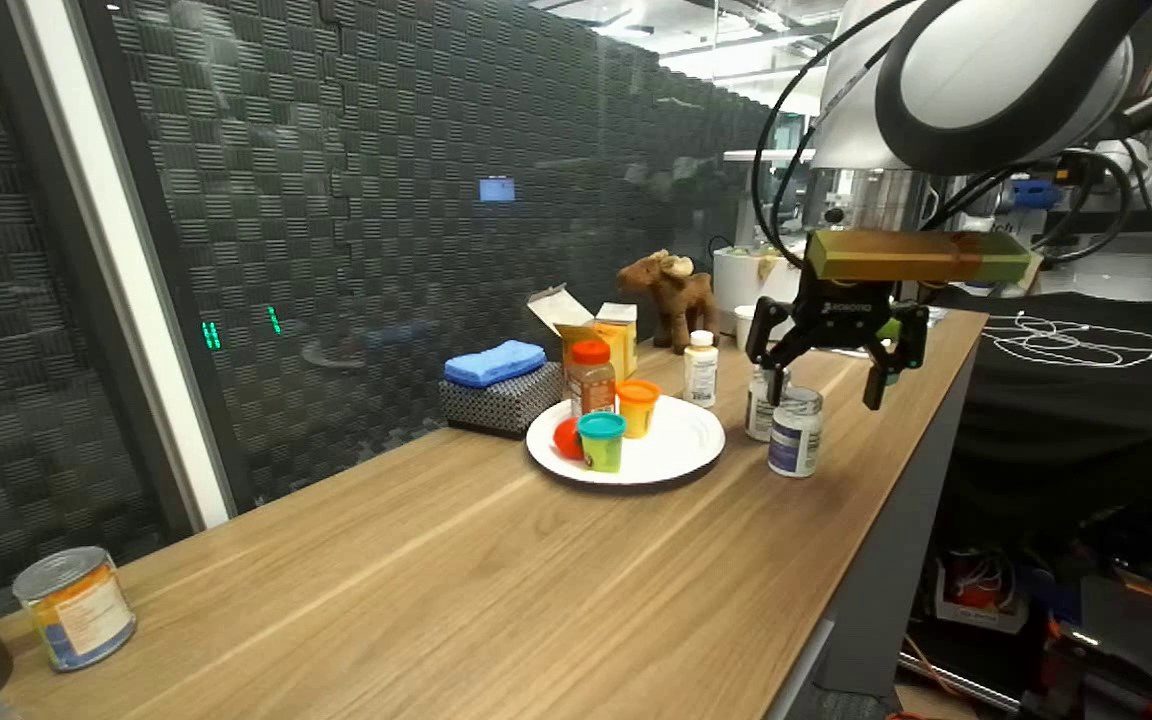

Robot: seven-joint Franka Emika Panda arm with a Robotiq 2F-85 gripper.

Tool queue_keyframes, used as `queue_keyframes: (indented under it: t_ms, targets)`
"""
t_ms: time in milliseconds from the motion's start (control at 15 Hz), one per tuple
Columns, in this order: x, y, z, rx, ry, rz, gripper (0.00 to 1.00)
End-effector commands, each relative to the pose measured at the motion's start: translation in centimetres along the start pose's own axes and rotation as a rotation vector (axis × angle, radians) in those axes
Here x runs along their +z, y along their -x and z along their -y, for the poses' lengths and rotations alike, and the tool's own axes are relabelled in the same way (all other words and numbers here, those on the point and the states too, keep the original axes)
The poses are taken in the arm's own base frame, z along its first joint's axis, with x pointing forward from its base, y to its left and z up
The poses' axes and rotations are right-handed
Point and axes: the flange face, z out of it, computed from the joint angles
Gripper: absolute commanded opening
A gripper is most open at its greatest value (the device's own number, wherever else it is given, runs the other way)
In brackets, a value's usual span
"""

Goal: Place the containers and orange toy on the white plate

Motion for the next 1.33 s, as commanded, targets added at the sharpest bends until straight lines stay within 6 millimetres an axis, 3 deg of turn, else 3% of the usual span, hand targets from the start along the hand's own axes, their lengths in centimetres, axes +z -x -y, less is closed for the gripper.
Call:
queue_keyframes:
  t_ms: [0,133,200,333,733,933,1267]
  targets:
    - [-0.4,-0.8,0.6,-0.012,-0.029,-0.007,1.0]
    - [-0.5,-1.0,0.9,-0.016,-0.024,-0.016,0.99]
    - [-0.5,-1.2,1.0,-0.015,-0.027,-0.017,0.75]
    - [-0.5,-1.2,1.2,-0.015,-0.028,-0.015,0.71]
    - [-1.0,-0.8,1.4,-0.035,-0.028,-0.019,0.22]
    - [-1.9,-0.2,1.9,-0.07,-0.01,-0.034,0.19]
    - [-7.2,2.0,6.1,-0.242,0.08,-0.141,0.19]
